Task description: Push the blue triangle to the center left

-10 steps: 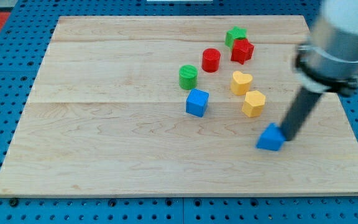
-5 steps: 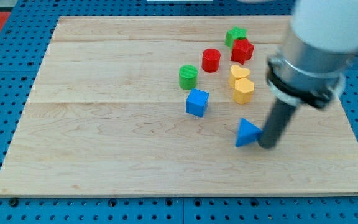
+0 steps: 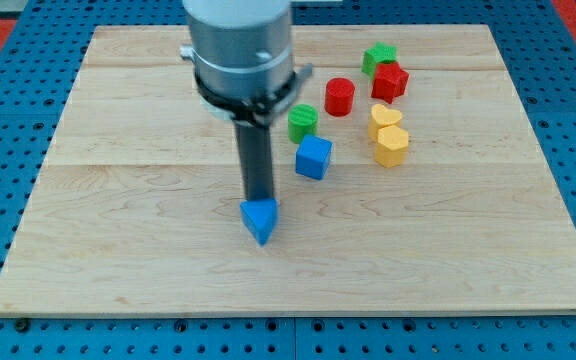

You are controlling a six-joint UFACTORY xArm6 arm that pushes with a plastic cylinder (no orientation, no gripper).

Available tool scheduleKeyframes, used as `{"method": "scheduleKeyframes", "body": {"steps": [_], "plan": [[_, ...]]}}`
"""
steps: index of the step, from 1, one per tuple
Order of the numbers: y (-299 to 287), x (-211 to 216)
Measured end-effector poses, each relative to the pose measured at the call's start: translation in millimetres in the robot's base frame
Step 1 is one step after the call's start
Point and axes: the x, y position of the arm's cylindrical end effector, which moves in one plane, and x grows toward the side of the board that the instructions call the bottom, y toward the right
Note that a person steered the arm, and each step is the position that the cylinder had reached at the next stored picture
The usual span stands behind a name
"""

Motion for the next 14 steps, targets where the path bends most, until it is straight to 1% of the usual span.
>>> {"method": "scheduleKeyframes", "body": {"steps": [1, 2, 3, 4, 5, 6, 7, 8, 9, 10, 11, 12, 13, 14], "plan": [[40.8, 5.6], [30.0, 49.3], [-50.6, 43.0], [-99.5, 14.6], [-99.4, 16.5], [-46.3, 40.2], [14.7, 0.9], [-37.3, -46.1], [-61.5, -83.3], [-68.1, -97.9], [-22.0, -125.6], [-41.9, -138.6], [-74.7, -98.3], [-108.1, -87.4]]}}
